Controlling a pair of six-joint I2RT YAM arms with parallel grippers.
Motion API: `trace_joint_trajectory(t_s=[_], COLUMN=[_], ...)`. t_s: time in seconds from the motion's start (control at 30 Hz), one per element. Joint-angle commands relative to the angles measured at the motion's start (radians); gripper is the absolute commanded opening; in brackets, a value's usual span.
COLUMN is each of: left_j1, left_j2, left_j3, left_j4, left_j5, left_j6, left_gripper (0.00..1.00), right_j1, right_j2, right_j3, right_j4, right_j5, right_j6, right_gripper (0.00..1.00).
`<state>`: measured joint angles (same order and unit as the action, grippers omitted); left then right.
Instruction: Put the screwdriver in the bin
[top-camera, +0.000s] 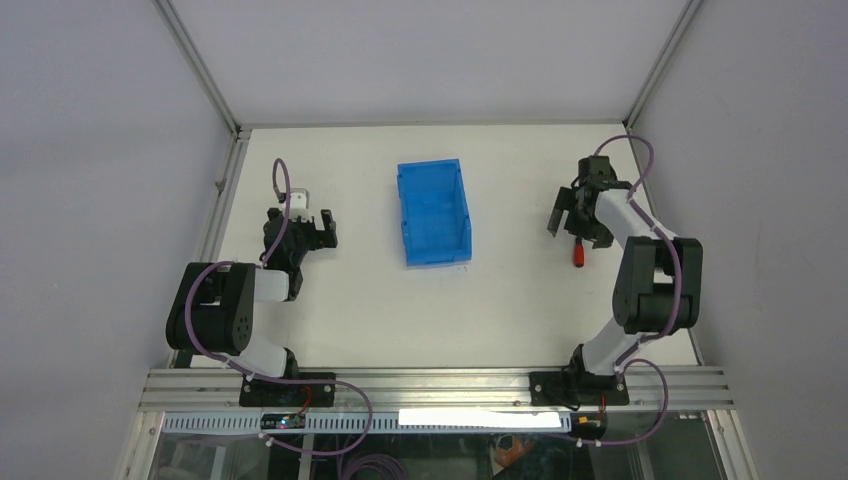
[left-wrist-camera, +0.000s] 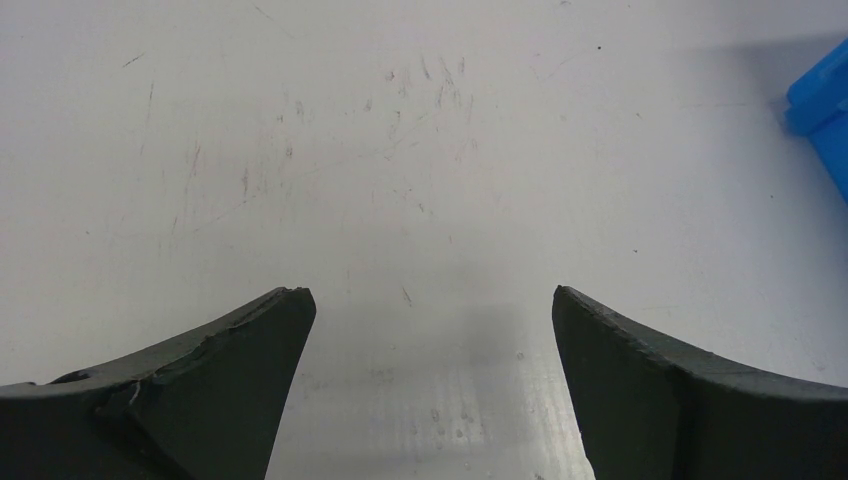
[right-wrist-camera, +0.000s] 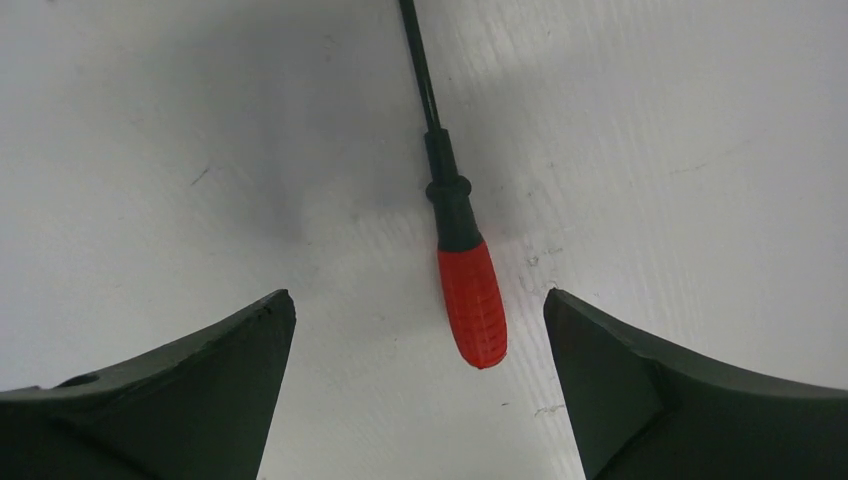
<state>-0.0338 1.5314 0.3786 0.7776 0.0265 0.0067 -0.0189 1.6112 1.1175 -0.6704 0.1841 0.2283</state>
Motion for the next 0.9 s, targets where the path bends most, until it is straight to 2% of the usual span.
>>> trace_joint_trajectory(t_s=[0.0, 0.1, 0.17, 0.23, 0.3, 0.33, 0.53, 0.87], left_j1=[-0.008, -0.008, -0.008, -0.009, -0.008, -0.008, -0.008, -0.008], left_j2=[-0.024, -0.024, -0.024, -0.024, -0.024, -0.025, -0.024, -0.024], left_j3=[0.005, 0.005, 0.005, 0.005, 0.005, 0.005, 0.005, 0.005], left_j4=[0.026, 0.026, 0.026, 0.026, 0.026, 0.026, 0.026, 0.026], left_j5=[-0.003, -0.003, -0.003, -0.004, -0.003, -0.003, -0.003, -0.003], left_j6=[-0.017, -0.017, -0.017, -0.018, -0.017, -0.018, -0.017, -0.018], left_gripper=[0.99, 0.99, 0.99, 0.99, 0.99, 0.99, 0.99, 0.99], right_j1=[-0.049, -0.086, -0.113, -0.127, -0.130, -0.130, -0.128, -0.038], right_j2=[0.091, 0.151, 0.174, 0.194, 0.195, 0.188, 0.068, -0.147], right_j3=[0.040, 0.044, 0.033, 0.033, 0.037, 0.039, 0.066, 0.225], right_j4=[0.022, 0.040, 0.058, 0.058, 0.050, 0.045, 0.000, -0.175], right_j5=[-0.057, -0.149, -0.211, -0.241, -0.243, -0.243, -0.231, -0.149], right_j6=[-0.011, -0.002, 0.003, 0.004, 0.006, 0.005, 0.005, -0.018], right_gripper=[0.97, 0.85, 0.73, 0.49, 0.14, 0.09, 0.02, 0.03])
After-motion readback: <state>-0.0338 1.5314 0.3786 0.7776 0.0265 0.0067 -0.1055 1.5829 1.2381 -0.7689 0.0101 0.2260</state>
